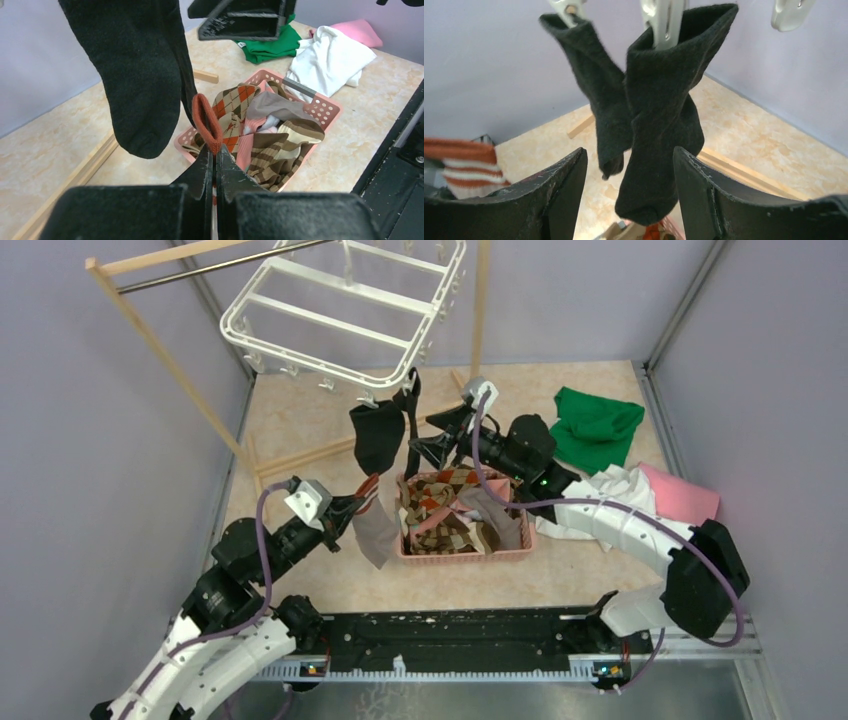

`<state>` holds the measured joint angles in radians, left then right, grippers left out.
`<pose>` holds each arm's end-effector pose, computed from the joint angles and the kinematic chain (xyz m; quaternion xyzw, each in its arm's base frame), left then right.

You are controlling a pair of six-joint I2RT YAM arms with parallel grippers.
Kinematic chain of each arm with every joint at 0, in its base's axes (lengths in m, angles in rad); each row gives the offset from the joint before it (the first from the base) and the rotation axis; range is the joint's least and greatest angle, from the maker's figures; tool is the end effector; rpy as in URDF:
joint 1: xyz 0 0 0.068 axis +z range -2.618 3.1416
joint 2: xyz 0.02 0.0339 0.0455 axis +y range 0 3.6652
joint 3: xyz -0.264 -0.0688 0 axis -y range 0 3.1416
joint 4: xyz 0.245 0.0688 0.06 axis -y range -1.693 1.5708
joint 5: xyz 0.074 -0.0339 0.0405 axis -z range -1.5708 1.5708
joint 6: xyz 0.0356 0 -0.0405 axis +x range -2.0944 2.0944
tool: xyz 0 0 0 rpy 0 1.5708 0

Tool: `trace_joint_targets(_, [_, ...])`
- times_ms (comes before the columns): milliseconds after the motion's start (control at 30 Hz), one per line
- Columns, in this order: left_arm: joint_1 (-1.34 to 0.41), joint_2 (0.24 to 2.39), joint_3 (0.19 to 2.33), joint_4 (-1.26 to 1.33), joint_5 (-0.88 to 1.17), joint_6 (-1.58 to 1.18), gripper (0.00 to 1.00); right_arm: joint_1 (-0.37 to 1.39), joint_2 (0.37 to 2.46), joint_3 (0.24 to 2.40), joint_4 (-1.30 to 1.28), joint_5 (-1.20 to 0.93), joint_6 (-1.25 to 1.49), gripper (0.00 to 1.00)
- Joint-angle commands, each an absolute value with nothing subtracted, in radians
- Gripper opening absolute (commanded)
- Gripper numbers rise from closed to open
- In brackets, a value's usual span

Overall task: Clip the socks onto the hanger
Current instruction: Adjust the hanger on the clothesline.

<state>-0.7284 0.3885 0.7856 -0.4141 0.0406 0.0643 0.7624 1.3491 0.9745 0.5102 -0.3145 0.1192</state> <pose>0.0647 -0.0596 0.3617 0.2884 0.6522 -0.2422 0.6579 0.2229 0.2281 0.3518 -0.3172 0.5789 0.4106 0.6290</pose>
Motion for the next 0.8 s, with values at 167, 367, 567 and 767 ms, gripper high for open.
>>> trace_joint_targets(167, [-0.733,0.328,0.740,-0.313,0.020,0.055,0.00,0.782,1.475,1.171,0.491,-0.128,0.255,0.53])
trace_joint_targets(367, [-0.733,0.324,0.722,-0.304,0.023,0.048,0.00,0.781,1.495,1.192,0.474,-0.111,0.283,0.33])
trace_joint_targets(567, [-0.733,0.337,0.729,-0.296,0.033,0.050,0.00,0.736,1.449,1.166,0.466,-0.127,0.280,0.06])
trace_joint_targets(767, [-0.733,0.356,0.732,-0.289,0.051,0.050,0.00,0.645,1.398,1.137,0.456,-0.156,0.276,0.00])
